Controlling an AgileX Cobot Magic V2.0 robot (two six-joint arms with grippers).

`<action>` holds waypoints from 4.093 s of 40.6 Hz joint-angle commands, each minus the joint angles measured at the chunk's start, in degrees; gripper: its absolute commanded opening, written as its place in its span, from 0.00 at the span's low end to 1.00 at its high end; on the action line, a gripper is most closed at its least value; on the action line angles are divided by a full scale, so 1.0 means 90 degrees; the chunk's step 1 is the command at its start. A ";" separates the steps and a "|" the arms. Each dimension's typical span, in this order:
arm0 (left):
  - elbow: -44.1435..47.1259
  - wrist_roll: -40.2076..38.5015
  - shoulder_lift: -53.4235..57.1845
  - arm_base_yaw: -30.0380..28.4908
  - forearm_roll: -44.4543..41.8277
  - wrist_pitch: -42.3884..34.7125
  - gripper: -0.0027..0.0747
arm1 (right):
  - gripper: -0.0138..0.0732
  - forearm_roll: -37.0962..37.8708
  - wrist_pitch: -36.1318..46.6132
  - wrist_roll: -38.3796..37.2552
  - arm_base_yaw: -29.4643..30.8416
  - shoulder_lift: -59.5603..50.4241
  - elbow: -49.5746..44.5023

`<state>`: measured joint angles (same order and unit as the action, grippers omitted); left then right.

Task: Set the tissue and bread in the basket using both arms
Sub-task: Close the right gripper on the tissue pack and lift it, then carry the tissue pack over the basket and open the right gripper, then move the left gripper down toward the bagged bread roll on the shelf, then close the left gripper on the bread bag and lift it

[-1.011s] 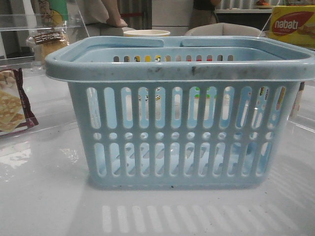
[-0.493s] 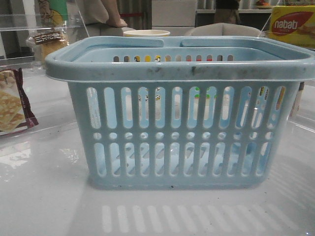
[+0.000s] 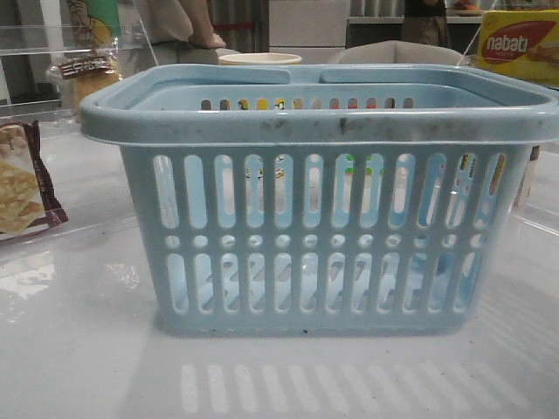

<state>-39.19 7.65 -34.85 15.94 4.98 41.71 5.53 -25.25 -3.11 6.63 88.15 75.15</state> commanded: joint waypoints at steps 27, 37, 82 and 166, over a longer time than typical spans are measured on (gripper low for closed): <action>-0.0167 -0.0008 -0.0054 0.0032 0.0076 -0.0450 0.65 | 0.54 -0.0178 -0.0795 0.0007 -0.4101 -0.0485 0.0143; -0.0167 -0.0008 -0.0054 0.0032 0.0076 -0.0450 0.65 | 0.83 -0.0322 -0.0570 0.0007 -0.4116 -0.0191 0.0151; -0.0167 -0.0008 -0.0054 0.0032 0.0076 -0.0473 0.65 | 0.83 0.0051 -0.0632 0.0007 -0.4116 -0.6071 -0.4084; -0.6543 0.0002 -0.8722 -0.1151 -0.0038 -0.2837 0.41 | 0.83 0.0051 -0.0805 0.0007 -0.4116 -0.6229 -0.4173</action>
<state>-95.96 7.75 -117.00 5.47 4.05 20.02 4.96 -36.26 -3.16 -30.50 32.11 36.11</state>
